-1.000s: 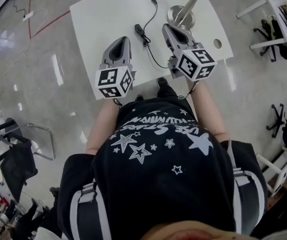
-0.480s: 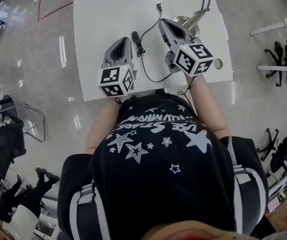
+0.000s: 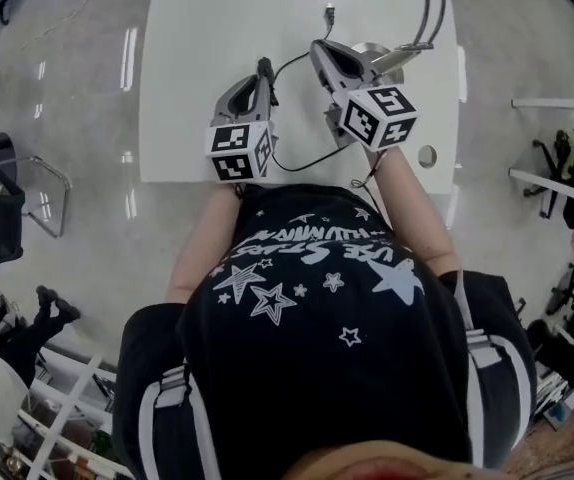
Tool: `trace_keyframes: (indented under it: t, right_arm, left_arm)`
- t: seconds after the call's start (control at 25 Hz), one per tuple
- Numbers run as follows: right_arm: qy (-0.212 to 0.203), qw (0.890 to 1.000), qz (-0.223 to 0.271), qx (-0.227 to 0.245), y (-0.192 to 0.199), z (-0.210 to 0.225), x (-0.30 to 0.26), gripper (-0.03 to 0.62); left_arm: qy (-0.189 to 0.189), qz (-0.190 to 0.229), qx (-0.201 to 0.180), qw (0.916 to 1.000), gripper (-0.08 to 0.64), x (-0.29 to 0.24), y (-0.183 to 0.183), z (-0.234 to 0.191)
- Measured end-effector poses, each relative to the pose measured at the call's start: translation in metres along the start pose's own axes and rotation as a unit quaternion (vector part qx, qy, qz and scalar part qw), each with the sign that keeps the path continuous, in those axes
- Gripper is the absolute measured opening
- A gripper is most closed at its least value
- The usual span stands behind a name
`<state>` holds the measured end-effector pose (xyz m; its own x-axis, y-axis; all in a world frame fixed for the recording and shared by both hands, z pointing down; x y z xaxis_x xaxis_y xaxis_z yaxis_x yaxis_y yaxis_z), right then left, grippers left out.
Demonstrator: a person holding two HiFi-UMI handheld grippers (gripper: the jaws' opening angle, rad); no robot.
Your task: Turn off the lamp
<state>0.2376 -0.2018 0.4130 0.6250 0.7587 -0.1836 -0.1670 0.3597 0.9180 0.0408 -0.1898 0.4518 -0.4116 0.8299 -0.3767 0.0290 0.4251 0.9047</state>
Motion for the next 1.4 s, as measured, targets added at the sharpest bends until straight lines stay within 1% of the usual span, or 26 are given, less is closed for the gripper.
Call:
trace_keyframes:
  t: [0.04, 0.08, 0.12, 0.2, 0.28, 0.4, 0.56, 0.64, 0.72, 0.84, 1.04, 1.2, 1.28, 1.4]
  right_arm:
    - [-0.008, 1.0, -0.01, 0.005, 0.003, 0.0, -0.004, 0.006]
    - [-0.017, 1.0, -0.021, 0.009, 0.007, 0.0, -0.008, 0.006]
    - [-0.025, 0.999, -0.031, 0.013, 0.01, -0.001, -0.013, 0.006]
    - [-0.037, 0.998, -0.043, 0.016, 0.015, 0.002, -0.02, 0.006]
    - [-0.044, 0.998, -0.052, 0.014, 0.019, 0.008, -0.025, 0.006]
    - [-0.057, 0.996, -0.065, 0.009, 0.027, 0.014, -0.032, 0.006]
    - [-0.072, 0.994, -0.085, 0.014, 0.036, 0.017, -0.045, 0.006]
    - [-0.08, 0.991, -0.102, 0.028, 0.04, 0.018, -0.052, 0.006]
    - [-0.09, 0.988, -0.118, 0.043, 0.043, 0.02, -0.058, 0.006]
    - [-0.107, 0.982, -0.142, 0.057, 0.046, 0.024, -0.066, 0.006]
    - [-0.124, 0.976, -0.164, 0.066, 0.051, 0.024, -0.072, 0.006]
    - [-0.139, 0.97, -0.186, 0.071, 0.057, 0.024, -0.078, 0.006]
    - [-0.146, 0.966, -0.2, 0.078, 0.058, 0.026, -0.082, 0.006]
    - [-0.163, 0.957, -0.223, 0.091, 0.06, 0.026, -0.088, 0.006]
  left_arm:
    - [-0.011, -0.002, -0.003, 0.9999, 0.017, -0.001, 0.003, 0.0]
    - [-0.021, -0.003, -0.005, 0.9998, 0.033, -0.002, 0.005, 0.0]
    - [-0.029, -0.005, -0.007, 0.9995, 0.079, -0.003, 0.008, -0.001]
    - [-0.038, -0.015, -0.011, 0.9991, 0.12, -0.011, 0.013, -0.002]
    - [-0.046, -0.033, -0.013, 0.9983, 0.146, -0.02, 0.021, 0.0]
    - [-0.063, -0.066, -0.014, 0.9958, 0.167, -0.028, 0.035, 0.0]
    - [-0.074, -0.096, -0.018, 0.9925, 0.17, -0.041, 0.044, -0.004]
    - [-0.076, -0.107, -0.02, 0.9912, 0.17, -0.044, 0.047, -0.005]
    - [-0.076, -0.114, -0.013, 0.9905, 0.169, -0.048, 0.05, -0.007]
    - [-0.084, -0.119, 0.005, 0.9892, 0.169, -0.052, 0.052, -0.009]
    - [-0.087, -0.122, 0.011, 0.9887, 0.167, -0.054, 0.054, -0.011]
    - [-0.087, -0.121, 0.012, 0.9887, 0.164, -0.054, 0.055, -0.011]
    - [-0.084, -0.123, 0.012, 0.9888, 0.145, -0.053, 0.054, -0.012]
    - [-0.08, -0.13, -0.005, 0.9883, 0.127, -0.052, 0.052, -0.012]
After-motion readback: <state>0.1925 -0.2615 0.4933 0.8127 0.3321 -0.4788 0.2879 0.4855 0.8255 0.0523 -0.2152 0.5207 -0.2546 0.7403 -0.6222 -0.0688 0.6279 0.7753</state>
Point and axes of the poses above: the fingertips, and each gripper's own axes: x backward along the fingers, z to its right, y out of its underside, the point moved 9 cm from there along x, backward along the fingers, and after that the axes turned 8 degrees about -y, right-handed, at the moved point
